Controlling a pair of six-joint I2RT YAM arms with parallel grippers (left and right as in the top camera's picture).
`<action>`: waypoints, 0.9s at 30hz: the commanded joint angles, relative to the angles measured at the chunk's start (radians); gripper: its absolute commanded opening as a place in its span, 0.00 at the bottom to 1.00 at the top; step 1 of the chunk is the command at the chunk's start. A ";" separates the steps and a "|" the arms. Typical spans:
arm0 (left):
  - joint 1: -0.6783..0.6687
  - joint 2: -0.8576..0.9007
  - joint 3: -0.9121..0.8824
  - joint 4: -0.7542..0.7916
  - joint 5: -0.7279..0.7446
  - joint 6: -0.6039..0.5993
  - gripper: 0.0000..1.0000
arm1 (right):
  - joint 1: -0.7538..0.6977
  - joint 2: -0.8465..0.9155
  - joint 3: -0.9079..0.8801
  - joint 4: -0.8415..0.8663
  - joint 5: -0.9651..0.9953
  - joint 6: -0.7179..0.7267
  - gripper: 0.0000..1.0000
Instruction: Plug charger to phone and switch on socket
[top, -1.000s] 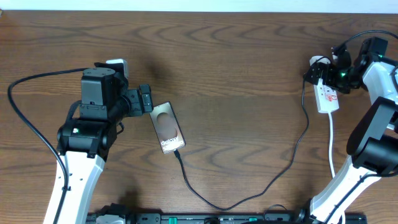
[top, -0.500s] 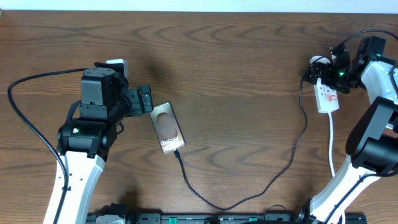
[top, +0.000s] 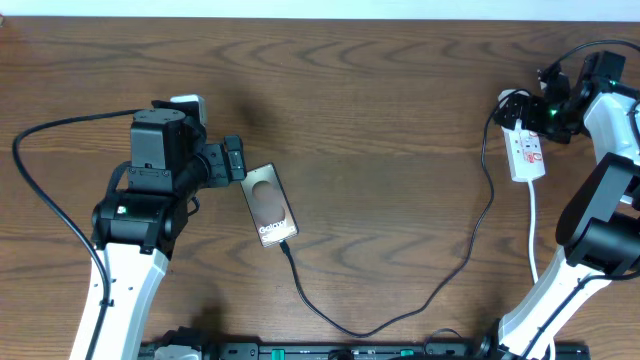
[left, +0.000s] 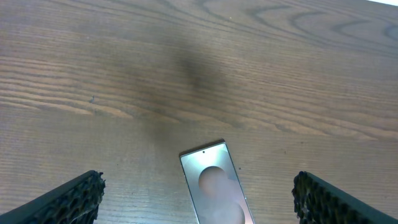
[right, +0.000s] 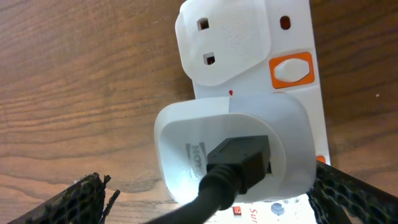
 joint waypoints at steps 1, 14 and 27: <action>-0.002 -0.001 0.018 -0.001 -0.010 0.017 0.97 | 0.000 0.021 0.022 0.003 0.004 0.003 0.99; -0.002 -0.001 0.018 -0.001 -0.010 0.017 0.96 | 0.002 0.022 0.018 -0.017 -0.059 0.030 0.99; -0.002 -0.001 0.018 -0.001 -0.010 0.017 0.97 | 0.027 0.047 0.008 -0.016 -0.079 0.041 0.99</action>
